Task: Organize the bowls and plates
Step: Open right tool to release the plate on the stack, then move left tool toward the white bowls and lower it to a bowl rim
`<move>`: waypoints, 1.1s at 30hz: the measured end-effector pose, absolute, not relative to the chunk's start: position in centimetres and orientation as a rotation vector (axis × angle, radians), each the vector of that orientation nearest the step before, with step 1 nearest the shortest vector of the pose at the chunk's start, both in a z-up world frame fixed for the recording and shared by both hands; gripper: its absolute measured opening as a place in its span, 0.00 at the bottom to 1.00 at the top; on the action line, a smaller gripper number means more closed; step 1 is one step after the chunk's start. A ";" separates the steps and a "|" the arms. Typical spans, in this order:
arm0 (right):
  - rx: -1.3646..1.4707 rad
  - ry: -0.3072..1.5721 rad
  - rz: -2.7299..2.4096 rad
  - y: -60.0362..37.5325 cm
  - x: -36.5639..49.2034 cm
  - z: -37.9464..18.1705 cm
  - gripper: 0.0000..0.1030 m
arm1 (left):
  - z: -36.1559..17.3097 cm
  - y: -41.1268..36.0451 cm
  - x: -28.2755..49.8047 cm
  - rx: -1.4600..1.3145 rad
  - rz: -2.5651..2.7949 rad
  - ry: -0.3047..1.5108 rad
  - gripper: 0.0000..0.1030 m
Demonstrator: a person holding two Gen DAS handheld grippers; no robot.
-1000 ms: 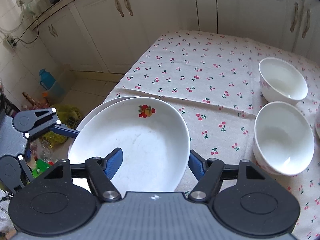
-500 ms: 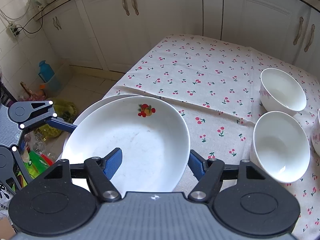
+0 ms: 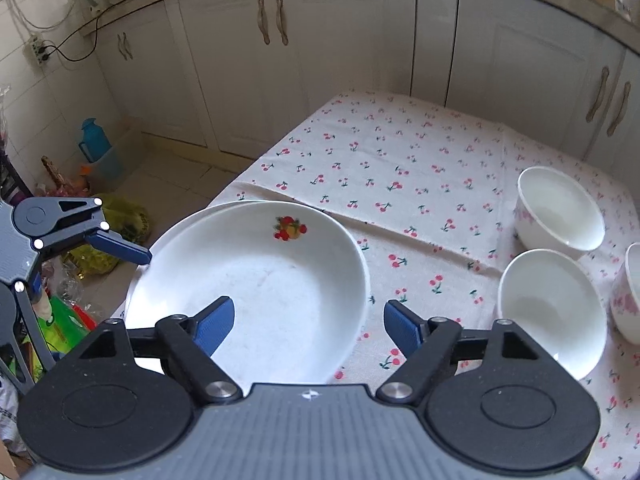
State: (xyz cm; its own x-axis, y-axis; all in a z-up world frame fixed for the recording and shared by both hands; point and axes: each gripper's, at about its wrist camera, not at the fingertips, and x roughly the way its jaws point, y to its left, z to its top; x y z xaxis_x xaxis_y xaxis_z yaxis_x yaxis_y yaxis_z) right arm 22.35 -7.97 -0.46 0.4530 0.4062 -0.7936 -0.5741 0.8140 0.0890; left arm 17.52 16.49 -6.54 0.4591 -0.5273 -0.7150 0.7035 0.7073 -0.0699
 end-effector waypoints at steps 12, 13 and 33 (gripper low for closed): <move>-0.259 0.736 0.533 -10.9 17.7 -0.3 1.00 | -3.9 14.9 14.2 0.205 -0.512 0.589 0.98; -0.250 0.736 0.517 -11.6 17.5 -0.3 1.00 | -3.6 14.4 13.9 0.197 -0.504 0.559 0.99; -0.142 0.653 0.236 -23.0 17.8 -3.3 1.00 | -2.9 -0.4 21.4 0.187 -0.543 0.585 0.99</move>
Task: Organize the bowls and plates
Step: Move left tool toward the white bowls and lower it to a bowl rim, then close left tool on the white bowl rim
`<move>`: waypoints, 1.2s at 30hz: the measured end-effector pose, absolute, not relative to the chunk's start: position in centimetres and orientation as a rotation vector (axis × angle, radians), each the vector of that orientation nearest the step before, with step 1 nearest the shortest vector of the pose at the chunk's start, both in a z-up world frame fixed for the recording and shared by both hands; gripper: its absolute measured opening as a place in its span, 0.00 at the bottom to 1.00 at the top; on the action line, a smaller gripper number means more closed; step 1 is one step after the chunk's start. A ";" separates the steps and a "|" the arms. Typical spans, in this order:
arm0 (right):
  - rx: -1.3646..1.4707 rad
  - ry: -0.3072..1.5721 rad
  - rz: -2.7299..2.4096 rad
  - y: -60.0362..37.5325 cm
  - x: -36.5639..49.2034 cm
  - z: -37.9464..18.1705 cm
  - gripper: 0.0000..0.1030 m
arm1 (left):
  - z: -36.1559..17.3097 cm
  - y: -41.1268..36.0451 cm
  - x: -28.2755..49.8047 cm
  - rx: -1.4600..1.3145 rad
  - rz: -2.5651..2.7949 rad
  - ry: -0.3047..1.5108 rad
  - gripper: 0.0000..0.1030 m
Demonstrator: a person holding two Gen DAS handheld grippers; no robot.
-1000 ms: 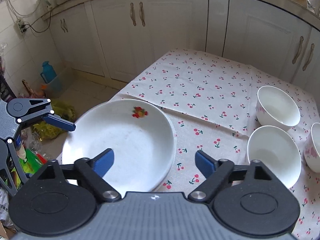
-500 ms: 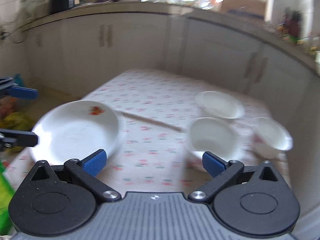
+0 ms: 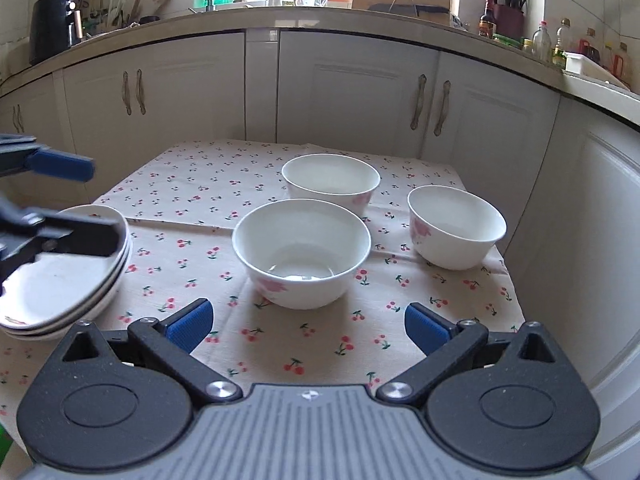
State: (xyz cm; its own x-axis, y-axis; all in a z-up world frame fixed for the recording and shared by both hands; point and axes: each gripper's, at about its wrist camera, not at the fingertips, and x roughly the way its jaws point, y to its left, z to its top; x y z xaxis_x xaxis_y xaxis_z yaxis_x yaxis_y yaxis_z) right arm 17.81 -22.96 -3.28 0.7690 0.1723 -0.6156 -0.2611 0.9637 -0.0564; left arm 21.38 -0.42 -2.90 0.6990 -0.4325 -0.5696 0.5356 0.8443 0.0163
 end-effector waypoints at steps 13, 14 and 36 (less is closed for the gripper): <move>-0.200 0.657 0.302 -22.3 22.1 -5.7 1.00 | -5.7 -6.1 29.9 0.209 -0.561 0.732 0.92; -0.208 0.651 0.305 -22.3 22.3 -5.8 1.00 | -6.0 -6.3 30.3 0.210 -0.566 0.742 0.90; -0.246 0.623 0.345 -21.7 22.5 -6.1 0.85 | -7.1 -8.0 32.4 0.200 -0.657 0.803 0.49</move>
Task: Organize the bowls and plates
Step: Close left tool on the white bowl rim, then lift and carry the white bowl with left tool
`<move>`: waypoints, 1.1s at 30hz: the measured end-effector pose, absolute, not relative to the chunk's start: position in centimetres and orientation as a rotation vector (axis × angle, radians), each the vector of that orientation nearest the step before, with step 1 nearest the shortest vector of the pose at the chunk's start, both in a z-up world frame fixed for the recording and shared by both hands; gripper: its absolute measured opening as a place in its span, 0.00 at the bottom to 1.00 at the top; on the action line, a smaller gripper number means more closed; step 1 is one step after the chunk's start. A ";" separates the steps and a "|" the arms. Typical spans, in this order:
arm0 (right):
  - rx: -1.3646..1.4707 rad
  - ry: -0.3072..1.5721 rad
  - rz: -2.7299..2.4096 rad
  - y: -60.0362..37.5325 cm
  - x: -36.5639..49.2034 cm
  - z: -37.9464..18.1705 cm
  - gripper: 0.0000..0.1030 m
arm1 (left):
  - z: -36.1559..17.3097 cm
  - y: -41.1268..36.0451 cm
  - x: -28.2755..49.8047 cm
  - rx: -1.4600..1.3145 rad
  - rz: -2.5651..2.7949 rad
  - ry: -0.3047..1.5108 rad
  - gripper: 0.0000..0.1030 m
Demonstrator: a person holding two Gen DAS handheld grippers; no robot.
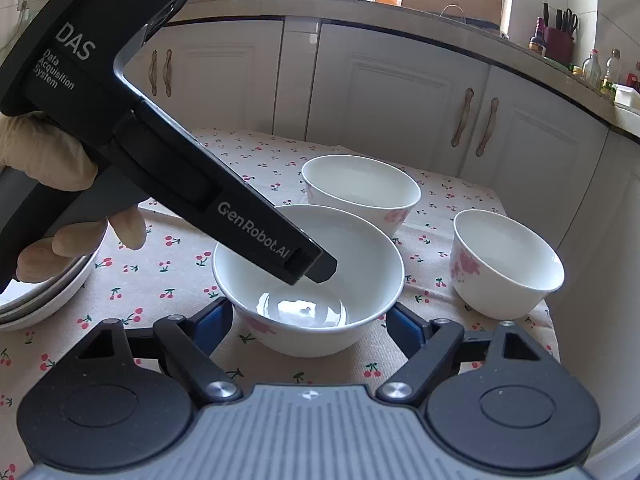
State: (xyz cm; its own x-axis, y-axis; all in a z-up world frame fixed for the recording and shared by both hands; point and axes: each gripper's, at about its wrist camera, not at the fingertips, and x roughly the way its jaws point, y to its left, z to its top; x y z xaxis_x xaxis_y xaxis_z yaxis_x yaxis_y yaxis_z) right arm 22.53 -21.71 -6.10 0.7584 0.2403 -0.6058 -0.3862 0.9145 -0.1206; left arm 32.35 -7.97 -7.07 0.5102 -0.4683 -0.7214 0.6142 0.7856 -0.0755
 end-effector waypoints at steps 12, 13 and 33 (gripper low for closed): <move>-0.229 0.631 0.401 -22.5 18.1 -3.4 0.85 | -4.9 -7.3 26.4 0.194 -0.657 0.771 0.49; -0.227 0.635 0.407 -22.5 17.7 -3.3 0.85 | -4.9 -7.2 25.9 0.194 -0.655 0.770 0.49; -0.196 0.709 0.478 -21.5 14.6 -4.1 0.85 | -5.9 -5.2 21.6 0.183 -0.645 0.796 0.50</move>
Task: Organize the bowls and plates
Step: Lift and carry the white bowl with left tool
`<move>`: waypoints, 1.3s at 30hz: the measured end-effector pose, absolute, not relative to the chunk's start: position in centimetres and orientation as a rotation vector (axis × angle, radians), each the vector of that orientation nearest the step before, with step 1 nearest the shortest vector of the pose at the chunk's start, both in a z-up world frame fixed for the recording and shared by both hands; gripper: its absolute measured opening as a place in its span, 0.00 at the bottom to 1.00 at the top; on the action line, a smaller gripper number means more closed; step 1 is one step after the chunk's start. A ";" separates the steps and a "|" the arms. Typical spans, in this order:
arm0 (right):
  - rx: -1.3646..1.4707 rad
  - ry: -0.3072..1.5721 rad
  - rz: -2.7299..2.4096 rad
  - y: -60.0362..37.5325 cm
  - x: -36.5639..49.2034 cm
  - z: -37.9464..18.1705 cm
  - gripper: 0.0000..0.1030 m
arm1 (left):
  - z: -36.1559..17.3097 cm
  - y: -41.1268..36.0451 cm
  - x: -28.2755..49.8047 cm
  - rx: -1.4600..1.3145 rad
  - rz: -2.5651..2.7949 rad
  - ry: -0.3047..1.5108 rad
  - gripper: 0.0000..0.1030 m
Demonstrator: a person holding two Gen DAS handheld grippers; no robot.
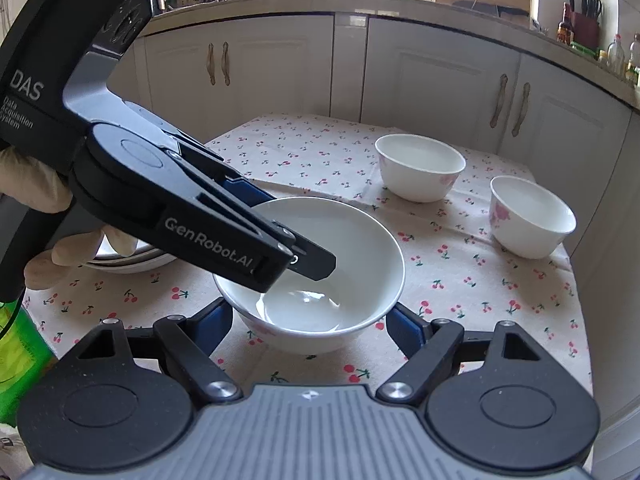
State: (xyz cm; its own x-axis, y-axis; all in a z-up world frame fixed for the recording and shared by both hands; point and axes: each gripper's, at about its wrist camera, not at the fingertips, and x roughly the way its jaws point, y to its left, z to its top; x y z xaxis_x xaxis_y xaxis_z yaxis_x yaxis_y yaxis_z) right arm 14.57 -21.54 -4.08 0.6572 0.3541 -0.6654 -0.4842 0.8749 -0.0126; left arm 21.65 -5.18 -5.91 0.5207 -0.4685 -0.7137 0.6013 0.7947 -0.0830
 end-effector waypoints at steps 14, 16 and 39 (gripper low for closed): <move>-0.178 0.735 0.481 -21.3 14.2 -4.5 0.85 | -6.5 -4.9 21.5 0.173 -0.643 0.815 0.50; -0.178 0.736 0.481 -21.2 14.1 -4.4 0.85 | -6.7 -4.9 21.5 0.171 -0.642 0.818 0.50; -0.203 0.752 0.486 -21.0 13.9 -4.5 0.85 | -7.1 -4.6 20.8 0.158 -0.663 0.808 0.56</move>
